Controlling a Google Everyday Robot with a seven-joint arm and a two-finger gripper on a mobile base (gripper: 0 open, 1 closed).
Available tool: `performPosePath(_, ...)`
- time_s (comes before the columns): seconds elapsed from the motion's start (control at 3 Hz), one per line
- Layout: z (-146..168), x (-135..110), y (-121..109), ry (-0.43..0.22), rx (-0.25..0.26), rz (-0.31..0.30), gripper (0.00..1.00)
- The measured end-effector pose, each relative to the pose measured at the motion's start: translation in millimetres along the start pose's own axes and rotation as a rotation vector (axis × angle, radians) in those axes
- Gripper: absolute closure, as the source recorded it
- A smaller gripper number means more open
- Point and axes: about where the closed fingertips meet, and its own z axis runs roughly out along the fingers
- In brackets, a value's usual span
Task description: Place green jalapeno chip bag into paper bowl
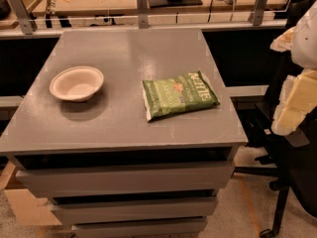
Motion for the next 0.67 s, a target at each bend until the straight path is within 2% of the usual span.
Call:
performPosePath(0.33, 0, 0, 0, 0.000, 0.000, 0.000, 0.00)
performPosePath(0.67, 24, -25, -26, -0.021, -0.027, -0.095, 0.00)
